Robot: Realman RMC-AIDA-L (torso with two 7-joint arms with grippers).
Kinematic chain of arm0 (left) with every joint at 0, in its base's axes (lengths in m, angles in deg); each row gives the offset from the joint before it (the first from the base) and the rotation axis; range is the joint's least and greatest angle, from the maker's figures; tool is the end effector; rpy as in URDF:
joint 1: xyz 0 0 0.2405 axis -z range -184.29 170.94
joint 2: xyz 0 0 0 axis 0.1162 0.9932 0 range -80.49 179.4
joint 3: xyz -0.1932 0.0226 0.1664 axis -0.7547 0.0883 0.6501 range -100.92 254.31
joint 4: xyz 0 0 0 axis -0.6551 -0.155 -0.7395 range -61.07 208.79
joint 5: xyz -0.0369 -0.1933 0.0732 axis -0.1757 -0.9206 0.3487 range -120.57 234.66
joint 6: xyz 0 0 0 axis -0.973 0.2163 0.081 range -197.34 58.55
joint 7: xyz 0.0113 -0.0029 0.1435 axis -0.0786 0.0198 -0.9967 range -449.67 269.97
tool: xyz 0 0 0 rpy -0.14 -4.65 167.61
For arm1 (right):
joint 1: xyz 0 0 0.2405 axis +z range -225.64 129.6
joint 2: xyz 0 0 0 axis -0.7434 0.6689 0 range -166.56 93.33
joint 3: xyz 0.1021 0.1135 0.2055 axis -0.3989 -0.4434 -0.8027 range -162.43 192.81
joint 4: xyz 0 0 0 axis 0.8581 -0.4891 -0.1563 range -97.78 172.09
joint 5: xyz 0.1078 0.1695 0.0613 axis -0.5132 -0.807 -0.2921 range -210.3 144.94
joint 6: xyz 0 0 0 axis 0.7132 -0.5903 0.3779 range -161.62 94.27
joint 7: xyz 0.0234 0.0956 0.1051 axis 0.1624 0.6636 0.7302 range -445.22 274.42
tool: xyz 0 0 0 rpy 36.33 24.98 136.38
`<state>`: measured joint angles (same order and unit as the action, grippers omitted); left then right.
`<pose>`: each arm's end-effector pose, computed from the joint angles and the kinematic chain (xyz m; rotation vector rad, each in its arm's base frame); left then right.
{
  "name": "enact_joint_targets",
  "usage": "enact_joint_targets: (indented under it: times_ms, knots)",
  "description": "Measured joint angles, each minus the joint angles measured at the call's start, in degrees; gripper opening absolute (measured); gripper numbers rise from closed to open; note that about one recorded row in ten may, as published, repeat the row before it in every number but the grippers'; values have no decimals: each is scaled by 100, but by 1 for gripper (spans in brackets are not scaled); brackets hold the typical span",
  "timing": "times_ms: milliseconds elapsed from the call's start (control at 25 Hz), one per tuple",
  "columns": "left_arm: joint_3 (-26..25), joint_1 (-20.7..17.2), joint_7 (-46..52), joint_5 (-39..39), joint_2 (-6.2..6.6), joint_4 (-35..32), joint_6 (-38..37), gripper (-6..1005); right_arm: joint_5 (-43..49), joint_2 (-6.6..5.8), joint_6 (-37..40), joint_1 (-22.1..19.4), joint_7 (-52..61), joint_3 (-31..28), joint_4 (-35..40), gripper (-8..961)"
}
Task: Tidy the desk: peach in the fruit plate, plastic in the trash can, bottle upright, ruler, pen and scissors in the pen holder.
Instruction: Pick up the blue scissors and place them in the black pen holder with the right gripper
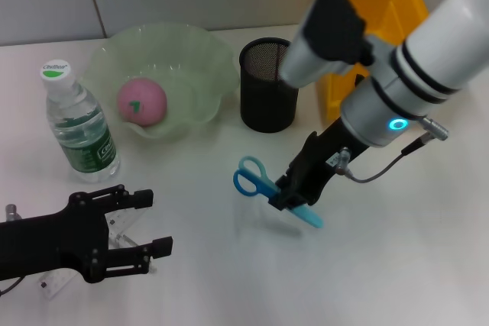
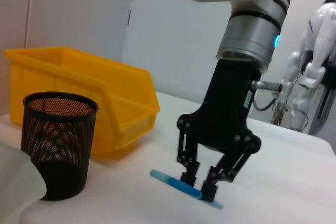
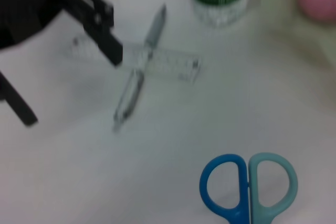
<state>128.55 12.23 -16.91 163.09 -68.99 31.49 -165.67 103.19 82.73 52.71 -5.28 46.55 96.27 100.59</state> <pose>-0.2806 0.2703 -0.0023 -2.8376 -0.5036 -0.7502 0.1475 0.3591 -0.0441 -2.9423 0.6608 -0.3912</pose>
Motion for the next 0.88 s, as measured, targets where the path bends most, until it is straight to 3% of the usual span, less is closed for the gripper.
enact_joint_targets:
  times_ms: [600,760,880]
  knots:
    - [-116,-21,4,-76,12,76,114,814,-2156,-9,-668,-782,-3180,-1683,-1216,233]
    - [-142,-3,47,-76,7,124,171,814,-3537,-9,-728,-1067,-4421,-2269,-1773,233]
    - [-191,7,49,-76,12,136,174,814,-4271,-8,-836,-1187,-4938,-2370,-2056,233]
